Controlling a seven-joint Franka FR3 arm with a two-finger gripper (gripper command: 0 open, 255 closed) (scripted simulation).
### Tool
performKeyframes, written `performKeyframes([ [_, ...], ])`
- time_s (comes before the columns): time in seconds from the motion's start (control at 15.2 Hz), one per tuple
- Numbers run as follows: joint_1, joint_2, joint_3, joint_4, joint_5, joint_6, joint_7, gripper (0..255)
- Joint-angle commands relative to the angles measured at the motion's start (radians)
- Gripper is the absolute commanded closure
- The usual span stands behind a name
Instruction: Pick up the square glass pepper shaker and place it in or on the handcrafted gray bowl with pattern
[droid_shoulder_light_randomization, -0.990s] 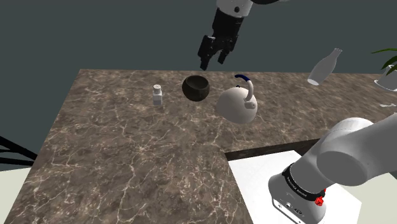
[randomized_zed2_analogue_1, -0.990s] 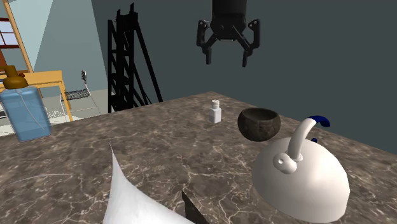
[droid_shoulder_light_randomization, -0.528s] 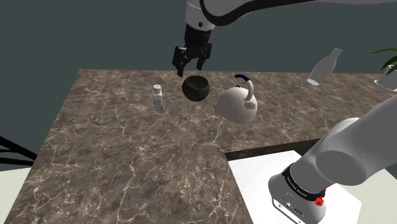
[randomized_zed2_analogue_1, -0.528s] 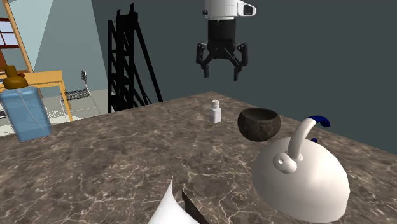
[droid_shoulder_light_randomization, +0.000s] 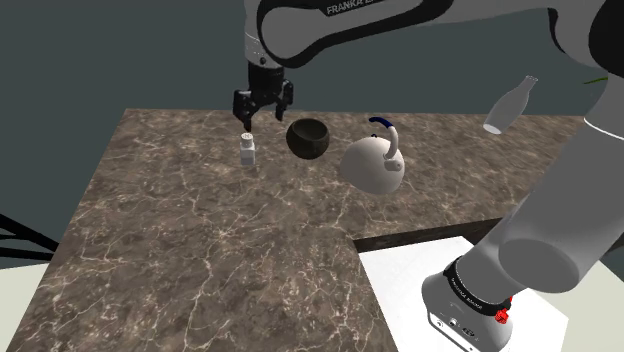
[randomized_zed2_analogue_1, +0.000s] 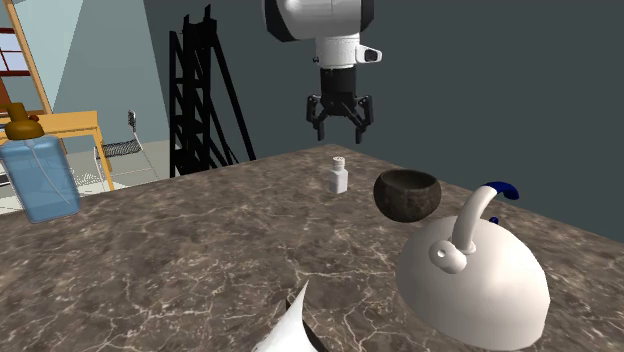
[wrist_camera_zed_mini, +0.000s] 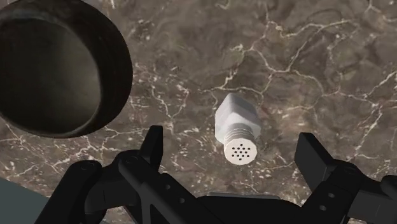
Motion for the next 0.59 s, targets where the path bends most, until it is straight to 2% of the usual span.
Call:
performKeyframes([
  [0.0, 0.02, 0.093, -0.003, 0.08, -0.046, -0.004, 0.041, 0],
  [0.2, 0.052, 0.198, -0.016, 0.18, -0.091, -0.017, 0.081, 0],
  [0.53, 0.054, 0.225, -0.023, 0.151, -0.105, 0.038, 0.09, 0],
])
